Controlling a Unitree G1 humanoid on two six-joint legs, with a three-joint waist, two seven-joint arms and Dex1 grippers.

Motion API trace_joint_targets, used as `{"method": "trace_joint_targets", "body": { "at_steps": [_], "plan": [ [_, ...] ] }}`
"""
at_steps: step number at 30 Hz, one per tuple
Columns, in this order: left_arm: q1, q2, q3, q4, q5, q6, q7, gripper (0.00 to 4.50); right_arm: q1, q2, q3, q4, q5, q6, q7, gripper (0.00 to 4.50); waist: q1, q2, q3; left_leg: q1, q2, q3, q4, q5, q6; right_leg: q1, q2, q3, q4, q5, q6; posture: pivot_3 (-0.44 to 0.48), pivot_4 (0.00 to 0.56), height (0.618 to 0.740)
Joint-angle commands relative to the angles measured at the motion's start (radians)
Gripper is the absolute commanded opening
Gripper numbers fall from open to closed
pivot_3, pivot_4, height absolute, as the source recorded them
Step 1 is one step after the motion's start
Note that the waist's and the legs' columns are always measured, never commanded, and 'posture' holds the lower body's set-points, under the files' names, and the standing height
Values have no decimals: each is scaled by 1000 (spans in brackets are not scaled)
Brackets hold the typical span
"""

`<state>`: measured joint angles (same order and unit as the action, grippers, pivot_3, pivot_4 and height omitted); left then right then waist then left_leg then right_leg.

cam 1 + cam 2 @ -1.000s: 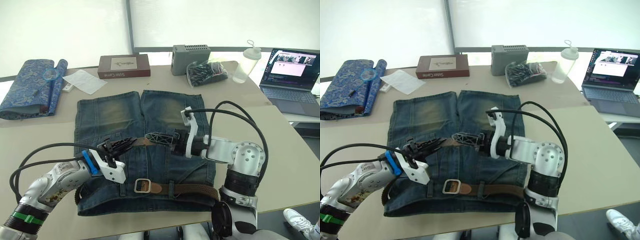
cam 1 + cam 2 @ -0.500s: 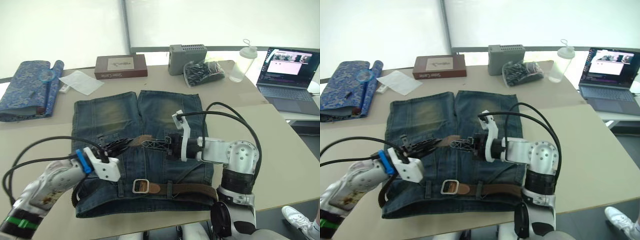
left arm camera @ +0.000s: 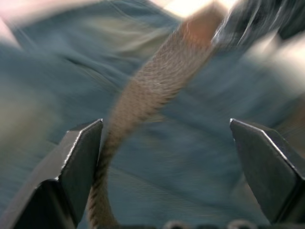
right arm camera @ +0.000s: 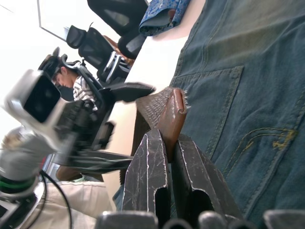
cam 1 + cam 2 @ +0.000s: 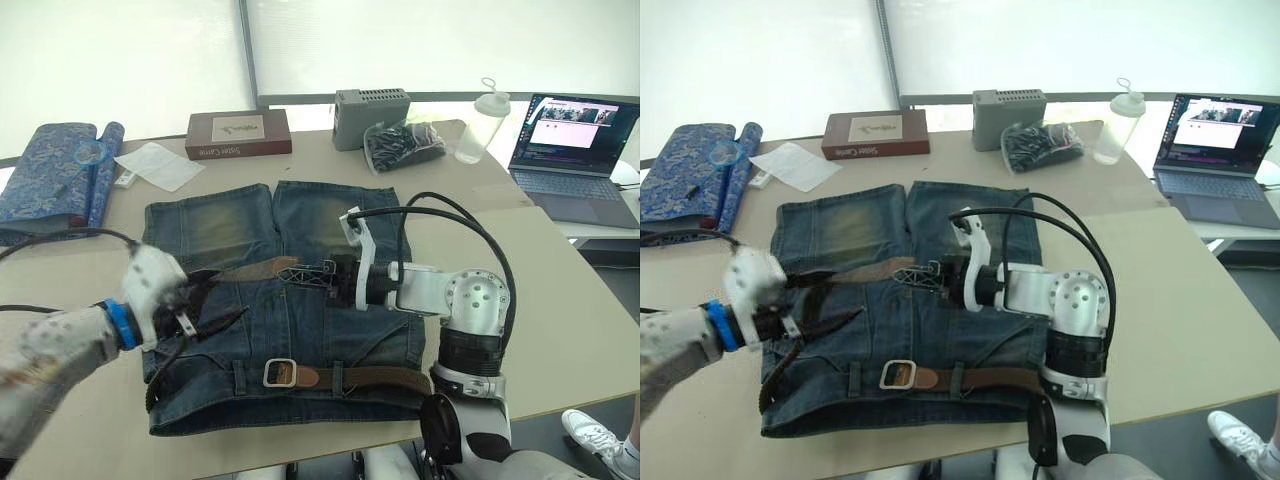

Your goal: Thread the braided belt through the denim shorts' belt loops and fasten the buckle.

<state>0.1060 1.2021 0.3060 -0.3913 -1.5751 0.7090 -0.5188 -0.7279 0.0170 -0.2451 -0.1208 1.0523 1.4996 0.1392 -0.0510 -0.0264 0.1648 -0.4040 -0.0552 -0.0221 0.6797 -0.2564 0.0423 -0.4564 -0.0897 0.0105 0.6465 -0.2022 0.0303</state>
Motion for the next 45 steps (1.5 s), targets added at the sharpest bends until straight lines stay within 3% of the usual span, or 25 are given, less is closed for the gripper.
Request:
{"method": "trace_joint_targets", "body": {
  "at_steps": [1,6,9,13,17,23,30,33,40,41,44,45],
  "plan": [
    [18,-58,83,91,-397,153,160,4473,-8,6,12,-25,4,-61,26,0,-3,4,0,1,0,0,0,0,0,0,0,0,0,0,0,0,150,740],
    [87,-241,119,42,-397,282,190,4473,-2,12,36,-39,5,-74,34,0,-3,4,0,3,-2,3,-2,0,0,2,1,1,1,0,0,0,150,740],
    [106,-441,98,-20,-397,201,383,4473,2,7,50,-47,10,-79,40,0,5,3,0,4,-2,4,-1,0,0,2,0,2,-1,0,0,0,150,740],
    [85,-584,54,-113,-397,107,601,4473,5,0,59,-58,17,-75,51,0,25,1,-2,4,-2,3,0,0,-1,2,-2,3,-4,0,-1,0,150,740],
    [16,-833,11,-209,-397,-59,804,4473,15,-24,89,-83,16,-59,69,0,42,1,-2,4,-3,3,0,0,-1,3,-2,3,-5,1,-2,0,150,740],
    [-29,-986,23,-264,-397,-160,965,4473,11,-40,90,-79,22,-56,71,0,38,-1,-5,4,-3,4,1,0,-1,4,-2,4,-5,1,-2,0,150,740],
    [0,-977,32,-244,-397,-119,975,4473,4,-52,81,-78,38,-43,73,0,37,-1,-5,4,-3,4,1,0,-1,4,0,3,-5,1,-2,0,150,740],
    [-17,-968,42,-218,-397,-97,968,3686,5,-53,83,-85,48,-36,74,0,40,-1,-5,5,-3,4,1,0,0,6,0,3,-6,1,-2,0,150,740],
    [-55,-978,83,-180,-397,-51,952,255,12,-75,94,-103,76,-21,82,0,38,-1,-5,7,-3,4,1,0,0,10,0,2,-7,0,-2,0,150,740],
    [-53,-973,86,-178,-397,-39,944,63,13,-82,100,-108,78,-21,91,0,38,-1,-5,7,-3,4,1,0,0,10,0,2,-8,0,-2,0,150,740],
    [-47,-955,133,-171,-397,-20,911,63,22,-122,141,-144,56,-50,138,0,37,-1,-4,8,-3,4,1,0,0,10,1,2,-8,0,-2,0,150,740],
    [-27,-944,162,-167,-397,-4,884,13,34,-152,171,-178,37,-75,167,395,38,0,-4,8,-3,4,1,0,0,10,1,2,-8,0,-2,0,150,740]
  ]
}}
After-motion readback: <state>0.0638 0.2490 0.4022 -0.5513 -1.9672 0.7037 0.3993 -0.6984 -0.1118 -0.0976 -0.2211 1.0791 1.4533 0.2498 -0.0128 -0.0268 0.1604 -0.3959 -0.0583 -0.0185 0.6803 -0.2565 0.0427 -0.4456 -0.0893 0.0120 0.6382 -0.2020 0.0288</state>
